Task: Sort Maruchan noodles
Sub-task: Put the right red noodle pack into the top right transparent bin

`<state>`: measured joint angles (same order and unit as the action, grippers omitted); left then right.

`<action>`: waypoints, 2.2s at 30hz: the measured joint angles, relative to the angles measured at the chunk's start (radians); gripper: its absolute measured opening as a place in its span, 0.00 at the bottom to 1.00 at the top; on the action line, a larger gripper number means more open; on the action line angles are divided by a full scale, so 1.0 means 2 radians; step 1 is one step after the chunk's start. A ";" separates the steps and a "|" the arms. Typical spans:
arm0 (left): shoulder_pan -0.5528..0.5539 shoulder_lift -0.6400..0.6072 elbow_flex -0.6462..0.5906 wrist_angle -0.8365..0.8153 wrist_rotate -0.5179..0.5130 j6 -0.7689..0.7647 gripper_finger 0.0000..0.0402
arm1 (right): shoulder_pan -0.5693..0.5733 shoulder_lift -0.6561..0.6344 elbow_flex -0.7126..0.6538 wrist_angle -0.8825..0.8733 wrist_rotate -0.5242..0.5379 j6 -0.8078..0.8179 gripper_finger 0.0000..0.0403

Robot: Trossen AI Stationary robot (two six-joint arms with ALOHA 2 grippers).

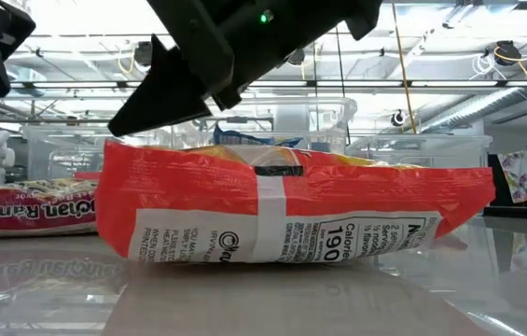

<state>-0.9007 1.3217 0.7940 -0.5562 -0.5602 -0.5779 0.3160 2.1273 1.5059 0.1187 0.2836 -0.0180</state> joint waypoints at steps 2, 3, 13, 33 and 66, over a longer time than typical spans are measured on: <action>0.002 0.000 0.000 -0.004 0.000 -0.008 0.56 | 0.004 0.001 0.000 0.000 0.000 0.003 0.11; 0.003 0.000 0.000 -0.005 0.000 -0.011 0.56 | 0.004 0.002 0.000 0.001 0.000 0.008 0.14; 0.005 0.000 0.000 -0.006 0.000 -0.021 0.56 | 0.004 0.004 -0.018 -0.001 0.001 0.106 0.47; 0.048 0.000 0.000 -0.008 0.000 0.000 0.56 | -0.004 0.041 -0.128 0.217 -0.037 0.177 0.52; 0.060 0.000 0.000 -0.008 0.000 -0.056 0.56 | -0.008 0.050 -0.128 0.246 -0.064 0.203 0.24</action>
<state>-0.7815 1.3220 0.7937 -0.5713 -0.5594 -0.6903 0.3001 2.2265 1.2499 0.6107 0.1554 0.3878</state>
